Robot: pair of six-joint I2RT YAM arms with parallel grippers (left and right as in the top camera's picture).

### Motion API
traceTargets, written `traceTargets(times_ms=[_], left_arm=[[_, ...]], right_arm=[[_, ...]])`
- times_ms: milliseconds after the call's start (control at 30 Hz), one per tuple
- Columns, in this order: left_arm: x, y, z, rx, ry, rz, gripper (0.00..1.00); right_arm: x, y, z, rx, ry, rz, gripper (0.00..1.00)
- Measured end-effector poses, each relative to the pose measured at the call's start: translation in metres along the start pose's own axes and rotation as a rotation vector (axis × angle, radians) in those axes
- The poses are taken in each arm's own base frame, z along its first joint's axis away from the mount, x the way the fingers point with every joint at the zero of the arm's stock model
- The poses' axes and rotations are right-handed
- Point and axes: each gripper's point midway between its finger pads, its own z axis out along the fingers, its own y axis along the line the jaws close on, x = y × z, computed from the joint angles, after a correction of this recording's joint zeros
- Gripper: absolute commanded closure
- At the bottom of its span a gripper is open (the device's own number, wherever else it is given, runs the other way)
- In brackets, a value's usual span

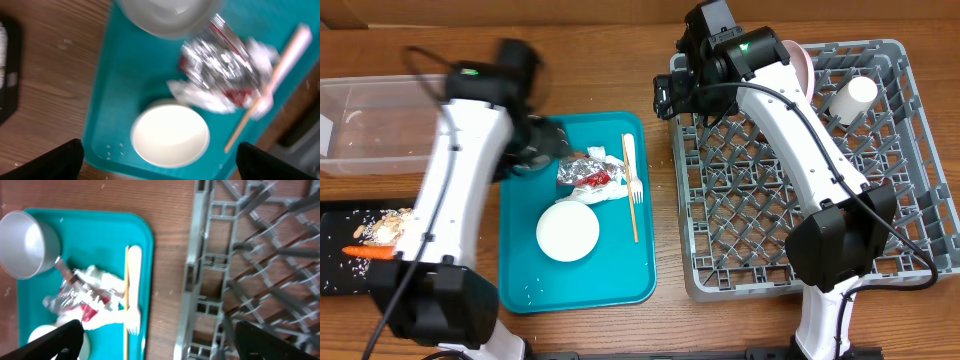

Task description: Sort waste into correct bins and load items into the dishwasher rack

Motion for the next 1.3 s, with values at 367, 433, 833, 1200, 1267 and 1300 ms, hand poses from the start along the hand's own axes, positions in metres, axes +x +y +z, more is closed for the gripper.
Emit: traceTargets(times_ms=[367,433,833,1200,1267,1300], left_arm=[[-0.040,0.131,-0.001,-0.034,-0.010,-0.422,0.00],[-0.041,0.142,-0.001,-0.034,-0.010,-0.454,0.00],[-0.041,0.150,-0.001,-0.032,-0.008,-0.479,0.00],[-0.042,0.149,-0.001,-0.030,-0.013,-0.479,0.00],[-0.043,0.149,-0.001,-0.029,-0.014,-0.479,0.00],[-0.043,0.149,-0.001,-0.029,-0.016,-0.479,0.00]], right_arm=[[0.061,0.089,0.007,-0.181,0.177,-0.151,0.00],[0.077,0.109,0.013,-0.174,0.194,-0.200,0.00],[0.167,0.154,0.085,-0.083,0.293,-0.267,0.27],[0.184,0.137,0.123,-0.053,0.296,-0.152,0.37],[0.187,0.135,0.129,-0.060,0.292,-0.143,0.38],[0.188,0.135,0.133,-0.065,0.291,-0.137,0.39]])
